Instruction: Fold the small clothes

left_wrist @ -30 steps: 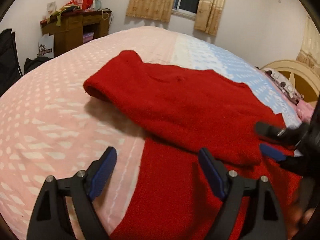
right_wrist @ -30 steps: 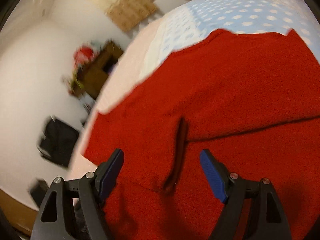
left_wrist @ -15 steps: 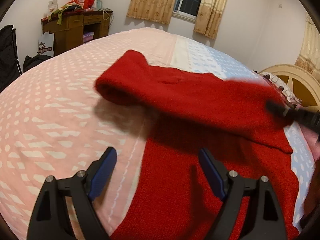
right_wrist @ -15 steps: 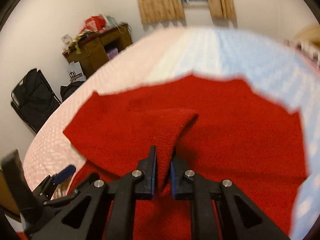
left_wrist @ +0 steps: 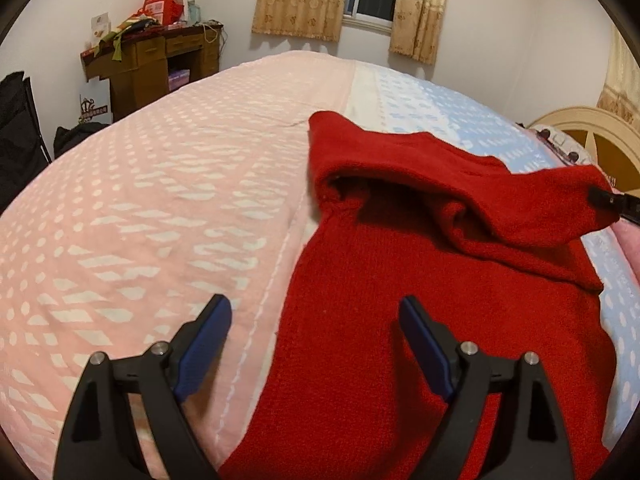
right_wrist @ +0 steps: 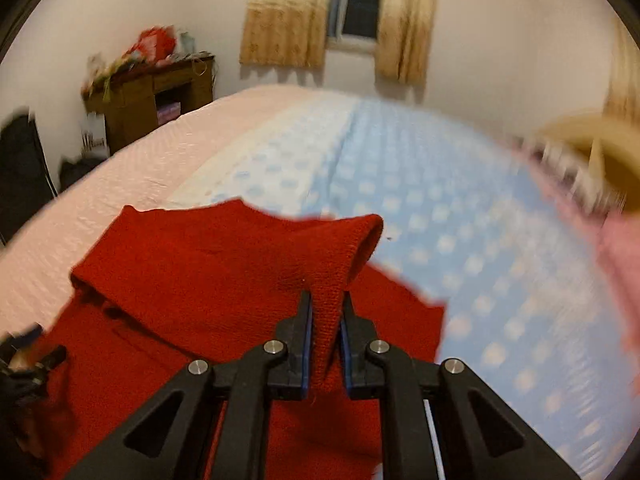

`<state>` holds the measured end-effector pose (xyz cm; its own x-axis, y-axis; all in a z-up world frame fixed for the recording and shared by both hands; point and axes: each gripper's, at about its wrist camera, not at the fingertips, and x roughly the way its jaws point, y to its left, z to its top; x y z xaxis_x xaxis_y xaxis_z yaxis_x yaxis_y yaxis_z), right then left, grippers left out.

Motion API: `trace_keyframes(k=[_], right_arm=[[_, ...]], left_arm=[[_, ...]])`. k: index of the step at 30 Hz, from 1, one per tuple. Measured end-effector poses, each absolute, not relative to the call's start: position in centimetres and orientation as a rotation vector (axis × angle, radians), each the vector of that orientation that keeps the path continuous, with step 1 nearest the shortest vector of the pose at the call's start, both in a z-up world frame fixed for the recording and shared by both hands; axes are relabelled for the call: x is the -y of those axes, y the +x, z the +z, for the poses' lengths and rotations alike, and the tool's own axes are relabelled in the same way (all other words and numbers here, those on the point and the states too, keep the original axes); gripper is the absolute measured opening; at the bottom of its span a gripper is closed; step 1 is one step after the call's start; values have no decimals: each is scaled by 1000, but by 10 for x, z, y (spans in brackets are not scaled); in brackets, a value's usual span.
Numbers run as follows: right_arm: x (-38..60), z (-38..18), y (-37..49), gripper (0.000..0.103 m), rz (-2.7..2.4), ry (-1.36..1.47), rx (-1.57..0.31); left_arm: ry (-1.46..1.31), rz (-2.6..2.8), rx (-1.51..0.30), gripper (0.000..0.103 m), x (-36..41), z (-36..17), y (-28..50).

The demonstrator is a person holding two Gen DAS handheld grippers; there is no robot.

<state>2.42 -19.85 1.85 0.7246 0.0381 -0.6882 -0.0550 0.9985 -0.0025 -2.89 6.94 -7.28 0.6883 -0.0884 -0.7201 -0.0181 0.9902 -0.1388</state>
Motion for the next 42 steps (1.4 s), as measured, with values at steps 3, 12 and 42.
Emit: trace_keyframes(k=[3,12,42], right_arm=[[186,37,22,11,111,9,-706],[101,175,15,11,375,-8,-489],[281,-47,7,29,88,291,-912]], left_arm=[[-150,-80,-806,88,-66,-69,-26],[-172,-154,-738,94,-16,-44,3],[-212,304,-807,96,-102,-78,28]])
